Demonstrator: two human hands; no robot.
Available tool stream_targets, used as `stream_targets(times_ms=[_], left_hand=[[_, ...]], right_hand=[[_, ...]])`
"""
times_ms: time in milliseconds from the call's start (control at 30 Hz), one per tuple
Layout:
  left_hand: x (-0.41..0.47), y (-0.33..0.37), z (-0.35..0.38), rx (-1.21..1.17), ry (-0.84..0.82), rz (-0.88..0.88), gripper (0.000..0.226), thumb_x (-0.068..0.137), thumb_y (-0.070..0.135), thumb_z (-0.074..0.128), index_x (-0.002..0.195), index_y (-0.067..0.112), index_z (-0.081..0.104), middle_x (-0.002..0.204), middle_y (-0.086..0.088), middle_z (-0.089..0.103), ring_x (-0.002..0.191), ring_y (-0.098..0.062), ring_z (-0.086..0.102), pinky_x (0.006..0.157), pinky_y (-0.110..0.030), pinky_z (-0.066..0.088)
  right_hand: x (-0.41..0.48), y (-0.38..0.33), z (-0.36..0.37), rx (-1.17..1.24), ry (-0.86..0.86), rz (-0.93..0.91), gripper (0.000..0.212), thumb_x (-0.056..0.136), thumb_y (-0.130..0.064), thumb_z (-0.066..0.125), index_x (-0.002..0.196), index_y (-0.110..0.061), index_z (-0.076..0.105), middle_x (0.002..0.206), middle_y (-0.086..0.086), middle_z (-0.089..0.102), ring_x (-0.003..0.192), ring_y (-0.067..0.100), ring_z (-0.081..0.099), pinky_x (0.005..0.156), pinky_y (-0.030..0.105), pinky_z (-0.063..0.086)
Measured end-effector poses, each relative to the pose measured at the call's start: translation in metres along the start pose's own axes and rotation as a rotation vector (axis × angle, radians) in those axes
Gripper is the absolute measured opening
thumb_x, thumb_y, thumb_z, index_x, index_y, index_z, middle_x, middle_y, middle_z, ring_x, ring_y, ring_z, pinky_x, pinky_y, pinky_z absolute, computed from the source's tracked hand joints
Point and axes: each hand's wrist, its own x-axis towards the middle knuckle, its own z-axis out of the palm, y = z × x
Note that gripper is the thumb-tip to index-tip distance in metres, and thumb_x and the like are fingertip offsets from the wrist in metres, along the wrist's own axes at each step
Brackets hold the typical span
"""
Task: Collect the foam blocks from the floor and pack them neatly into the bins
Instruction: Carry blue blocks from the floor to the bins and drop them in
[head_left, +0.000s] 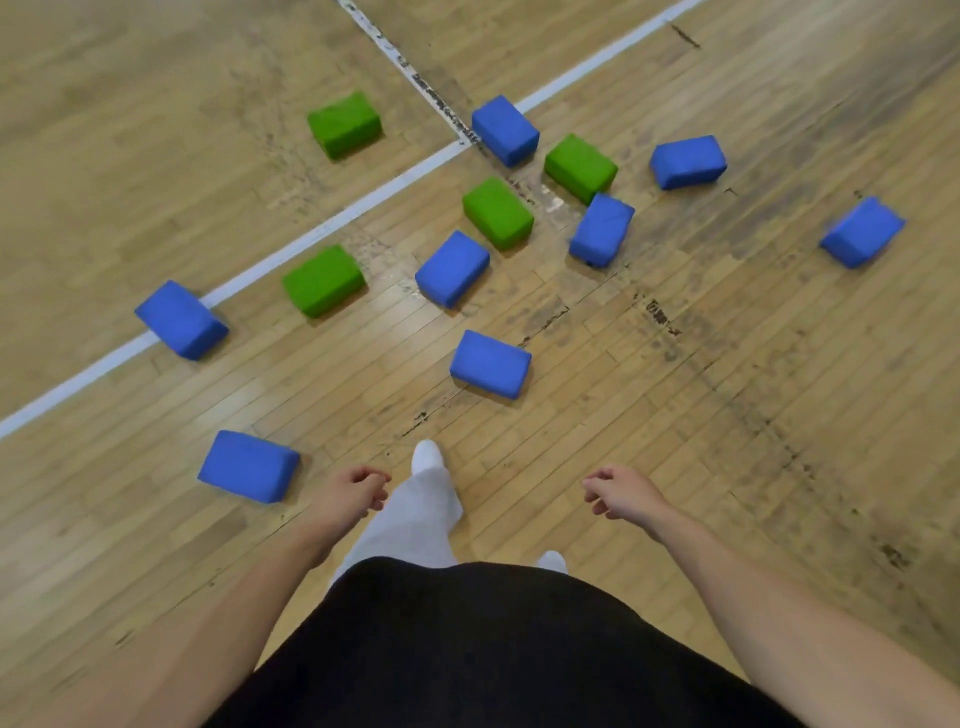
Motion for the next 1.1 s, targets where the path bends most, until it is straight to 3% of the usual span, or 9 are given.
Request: stream_targets(times_ms=[100,300,433,567,667,767,900,1000,1100], left_hand=[[0.039,0.016,-0.034,0.051,-0.025,-0.003,0.021,0.097,0.022,0.042,0.1,0.02,0.063,0.093,-0.004,0.066,0.089,-0.018,0.062,0.084,-0.034,0.05],[0.082,0.06,-0.056,0.075,-0.092,-0.02,0.024,0.098,0.021,0.042,0.109,0.014,0.061,0.095,-0.005,0.064,0.088,-0.017,0.061,0.08,-0.029,0.046],[0.121,0.09,-0.043,0.096,-0.116,-0.024,0.022,0.097,0.019,0.042,0.105,0.014,0.062,0.092,-0.004,0.065,0.085,-0.016,0.061,0.075,-0.026,0.046],[0.192,0.111,-0.009,0.134,-0.144,-0.025,0.021,0.092,0.017,0.044,0.095,0.019,0.065,0.086,-0.002,0.066,0.081,-0.017,0.06,0.077,-0.03,0.048],[0.282,0.112,0.038,0.304,-0.183,0.06,0.019,0.091,0.02,0.047,0.092,0.022,0.066,0.086,0.001,0.067,0.086,-0.02,0.063,0.083,-0.034,0.051],[0.378,0.106,0.087,0.647,-0.246,0.31,0.021,0.094,0.025,0.045,0.105,0.026,0.063,0.095,0.009,0.06,0.088,-0.013,0.057,0.08,-0.029,0.048],[0.512,0.074,0.141,0.884,-0.263,0.547,0.024,0.093,0.026,0.043,0.11,0.025,0.06,0.11,0.01,0.058,0.097,-0.014,0.056,0.075,-0.027,0.041],[0.606,0.044,0.172,0.939,-0.206,0.565,0.026,0.092,0.026,0.045,0.114,0.024,0.059,0.119,0.006,0.055,0.104,-0.017,0.054,0.074,-0.026,0.034],[0.683,0.023,0.193,0.924,-0.142,0.529,0.028,0.092,0.027,0.049,0.118,0.021,0.056,0.12,0.002,0.049,0.099,-0.02,0.052,0.073,-0.027,0.034]], right_hand=[[0.029,-0.05,-0.001,0.005,0.014,-0.018,0.018,0.093,-0.02,0.053,0.102,-0.009,0.064,0.088,0.001,0.067,0.074,0.016,0.063,0.075,0.032,0.048],[0.055,-0.117,-0.02,0.068,0.053,-0.05,0.013,0.091,-0.016,0.054,0.094,-0.011,0.066,0.085,0.003,0.068,0.069,0.015,0.062,0.065,0.025,0.046],[0.094,-0.128,-0.033,0.025,0.018,-0.033,0.012,0.09,-0.021,0.055,0.09,-0.015,0.066,0.089,0.003,0.07,0.074,0.017,0.066,0.076,0.032,0.05],[0.168,-0.136,-0.04,-0.042,-0.056,-0.053,0.009,0.09,-0.022,0.056,0.092,-0.017,0.064,0.09,0.001,0.068,0.079,0.018,0.065,0.076,0.031,0.049],[0.259,-0.131,-0.035,-0.148,-0.068,-0.125,0.009,0.089,-0.025,0.057,0.093,-0.023,0.065,0.091,-0.006,0.065,0.088,0.016,0.061,0.075,0.028,0.046],[0.369,-0.127,-0.017,-0.295,-0.066,-0.223,0.016,0.091,-0.025,0.055,0.101,-0.018,0.066,0.086,-0.009,0.059,0.085,0.014,0.055,0.067,0.025,0.039],[0.519,-0.116,0.022,-0.464,-0.064,-0.331,0.03,0.091,-0.027,0.058,0.118,-0.014,0.06,0.103,-0.003,0.06,0.093,0.014,0.055,0.08,0.027,0.042],[0.618,-0.106,0.057,-0.558,-0.061,-0.369,0.055,0.087,-0.038,0.064,0.134,-0.014,0.047,0.132,0.005,0.049,0.121,0.018,0.047,0.097,0.029,0.037],[0.696,-0.095,0.082,-0.643,-0.017,-0.415,0.087,0.076,-0.053,0.072,0.145,-0.016,0.033,0.143,0.006,0.036,0.136,0.023,0.031,0.107,0.035,0.032]])
